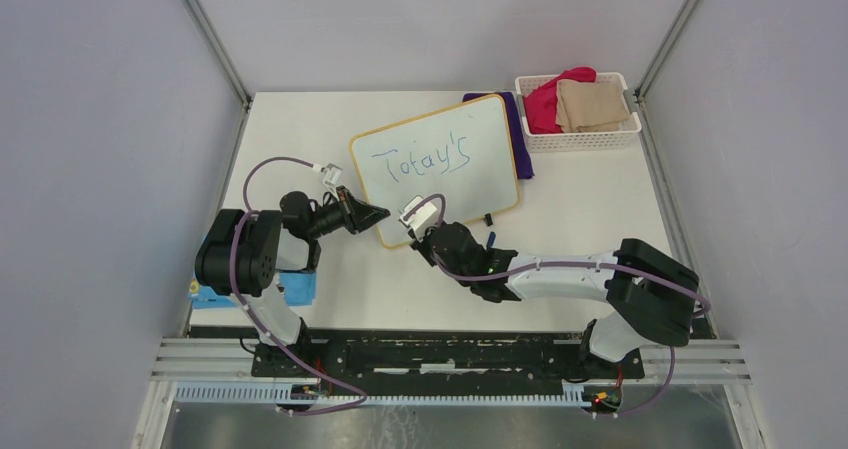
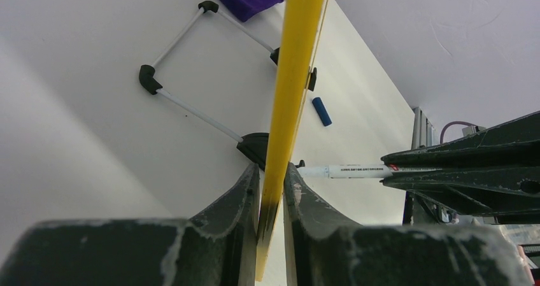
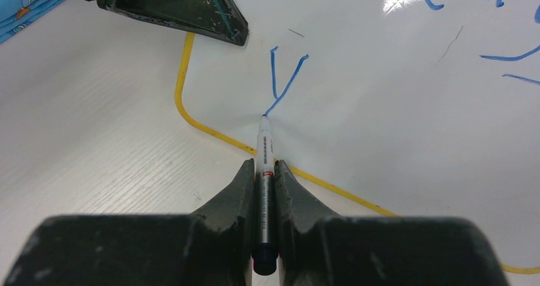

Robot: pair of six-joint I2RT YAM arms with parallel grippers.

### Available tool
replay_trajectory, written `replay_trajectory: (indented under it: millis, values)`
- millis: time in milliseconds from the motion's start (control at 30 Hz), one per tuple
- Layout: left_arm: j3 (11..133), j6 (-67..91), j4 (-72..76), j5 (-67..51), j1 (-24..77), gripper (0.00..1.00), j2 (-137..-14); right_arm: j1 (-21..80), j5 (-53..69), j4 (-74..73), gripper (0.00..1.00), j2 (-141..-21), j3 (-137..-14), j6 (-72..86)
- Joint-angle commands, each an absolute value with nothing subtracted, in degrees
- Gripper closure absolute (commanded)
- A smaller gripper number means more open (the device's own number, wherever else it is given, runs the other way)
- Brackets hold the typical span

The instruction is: Write a sentence on the whiteboard

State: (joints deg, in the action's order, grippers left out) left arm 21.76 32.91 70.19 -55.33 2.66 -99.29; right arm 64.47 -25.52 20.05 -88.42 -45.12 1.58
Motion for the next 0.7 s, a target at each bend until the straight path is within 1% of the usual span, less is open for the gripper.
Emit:
replay_trajectory:
  millis: [0, 500, 667]
  values:
    - [22.1, 29.6, 67.2, -52.6, 2.8, 0.98, -99.8, 64.9, -24.2, 20.9, 1.00, -88.4, -45.9, 2.3]
    - [22.2, 29.5, 66.8, -52.6, 2.9, 0.98, -99.9, 65.9, -22.0, 20.4, 1.00, -91.6, -52.7, 1.7]
    - [22.4, 29.4, 66.5, -52.6, 2.8, 0.98, -99.9, 65.8, -23.3, 21.8, 1.00, -87.1, -49.8, 1.6]
